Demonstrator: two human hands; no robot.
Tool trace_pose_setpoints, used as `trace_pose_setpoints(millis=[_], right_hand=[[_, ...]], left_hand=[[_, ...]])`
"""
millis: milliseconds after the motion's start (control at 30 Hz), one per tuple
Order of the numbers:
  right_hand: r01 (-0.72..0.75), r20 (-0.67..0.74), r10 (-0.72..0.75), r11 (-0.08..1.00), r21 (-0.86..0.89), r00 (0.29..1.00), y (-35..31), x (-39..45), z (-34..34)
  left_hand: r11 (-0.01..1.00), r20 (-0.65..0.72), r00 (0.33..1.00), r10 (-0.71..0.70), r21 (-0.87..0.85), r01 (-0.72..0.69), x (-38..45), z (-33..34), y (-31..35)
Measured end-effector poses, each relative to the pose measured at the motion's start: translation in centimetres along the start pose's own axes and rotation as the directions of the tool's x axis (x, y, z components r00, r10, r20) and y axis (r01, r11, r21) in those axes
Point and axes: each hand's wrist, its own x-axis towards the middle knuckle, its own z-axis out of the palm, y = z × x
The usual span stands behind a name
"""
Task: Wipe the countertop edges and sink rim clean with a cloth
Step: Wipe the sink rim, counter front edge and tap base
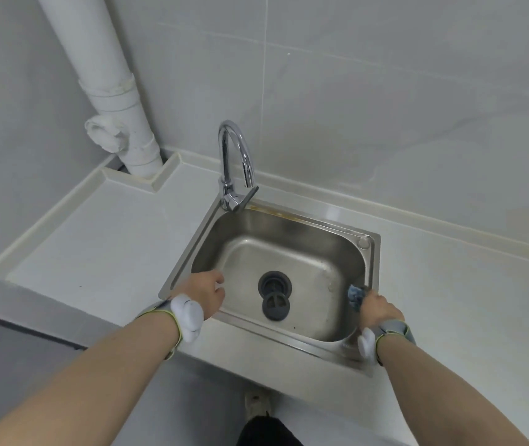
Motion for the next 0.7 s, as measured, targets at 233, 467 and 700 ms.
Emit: trace_pose_setpoints(millis=[233,467,700], right_hand=[[-0.046,-0.020,0.049,0.994,0.099,0.999,-1.5,10.4,-4.3],[-0.095,-0.047,0.108,0.970,0.225,0.993,-3.2,17.7,-6.5],[-0.060,-0.093,0.090,0.956,0.287,0.992,-6.5,17.5,-6.4]], left_hand=[[0.998,-0.004,0.998,-0.065,0.017,0.065,5.6,-1.4,1.3],[0.988,0.028,0.988,-0.150,0.050,0.149,9.7,-1.5,1.8],[0.980,0.027,0.981,-0.194,0.046,0.192,12.4,-2.2,3.3]])
